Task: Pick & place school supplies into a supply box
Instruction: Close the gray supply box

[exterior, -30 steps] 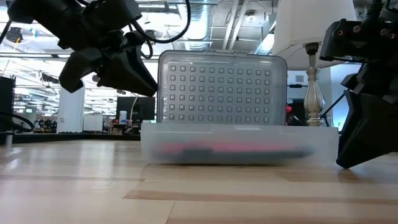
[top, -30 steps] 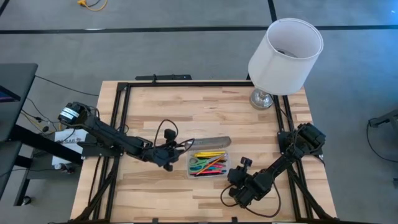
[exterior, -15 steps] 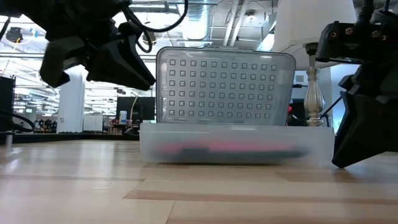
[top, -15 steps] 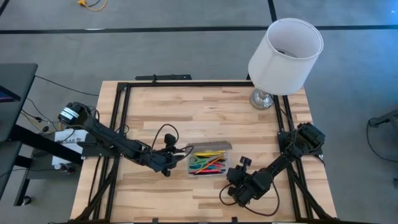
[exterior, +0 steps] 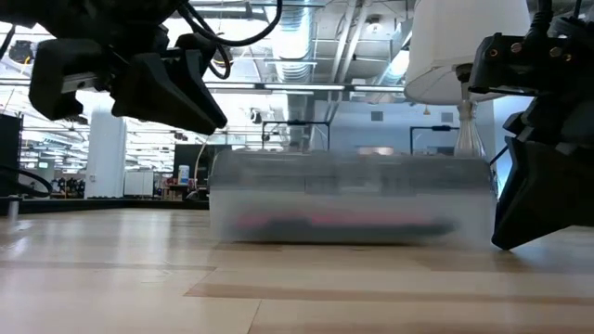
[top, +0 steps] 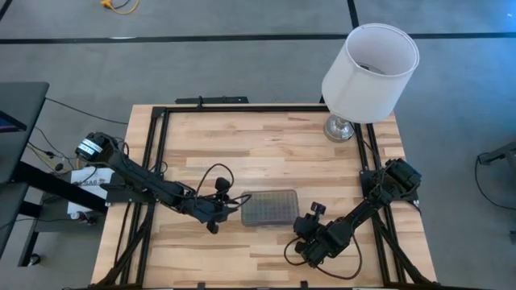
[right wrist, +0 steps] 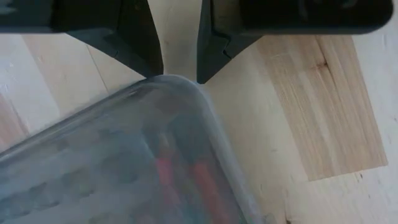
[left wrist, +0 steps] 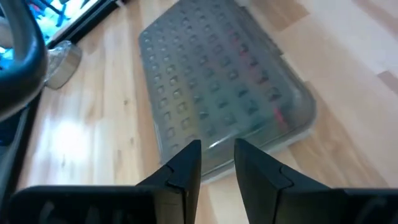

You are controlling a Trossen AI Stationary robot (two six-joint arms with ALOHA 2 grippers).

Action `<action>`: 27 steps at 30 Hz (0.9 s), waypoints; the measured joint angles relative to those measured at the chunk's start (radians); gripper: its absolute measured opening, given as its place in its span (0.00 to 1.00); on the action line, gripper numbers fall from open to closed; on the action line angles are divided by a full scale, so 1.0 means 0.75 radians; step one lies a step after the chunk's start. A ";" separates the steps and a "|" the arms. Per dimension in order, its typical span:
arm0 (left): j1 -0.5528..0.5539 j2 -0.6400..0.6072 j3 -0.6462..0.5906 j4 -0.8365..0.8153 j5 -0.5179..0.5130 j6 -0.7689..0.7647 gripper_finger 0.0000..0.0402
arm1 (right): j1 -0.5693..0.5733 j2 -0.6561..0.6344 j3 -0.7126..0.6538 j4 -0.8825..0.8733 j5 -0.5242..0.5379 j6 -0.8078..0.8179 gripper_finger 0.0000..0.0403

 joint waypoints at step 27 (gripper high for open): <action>0.088 0.001 0.000 0.304 0.174 -0.061 0.23 | -0.042 0.000 0.000 0.136 0.000 -0.137 0.23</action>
